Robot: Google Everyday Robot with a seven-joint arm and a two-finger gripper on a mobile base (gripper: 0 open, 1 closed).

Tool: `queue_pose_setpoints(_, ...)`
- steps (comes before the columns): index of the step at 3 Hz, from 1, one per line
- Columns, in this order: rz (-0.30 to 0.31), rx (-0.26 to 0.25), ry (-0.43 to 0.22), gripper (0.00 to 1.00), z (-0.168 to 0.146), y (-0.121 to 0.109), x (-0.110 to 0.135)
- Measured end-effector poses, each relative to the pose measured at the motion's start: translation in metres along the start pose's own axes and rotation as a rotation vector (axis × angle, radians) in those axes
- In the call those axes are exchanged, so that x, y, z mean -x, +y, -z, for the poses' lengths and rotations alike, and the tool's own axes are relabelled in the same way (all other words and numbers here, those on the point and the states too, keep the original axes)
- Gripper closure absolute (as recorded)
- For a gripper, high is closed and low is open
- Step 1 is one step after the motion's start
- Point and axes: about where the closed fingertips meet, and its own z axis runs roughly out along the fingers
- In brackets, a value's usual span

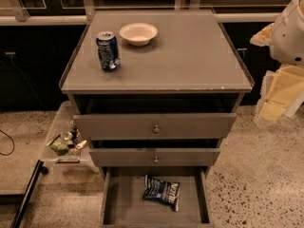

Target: Pick blue chip bag from bottom drawer and place on counter

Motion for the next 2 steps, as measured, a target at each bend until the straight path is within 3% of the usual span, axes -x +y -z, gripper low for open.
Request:
queue_pose_setpoints(1,-0.051,0.037,-0.07,0.0,-0.04,0.012,-0.015)
queue_pose_setpoints(2,-0.082,0.058,-0.13,0.0,-0.102,0.02,-0.039)
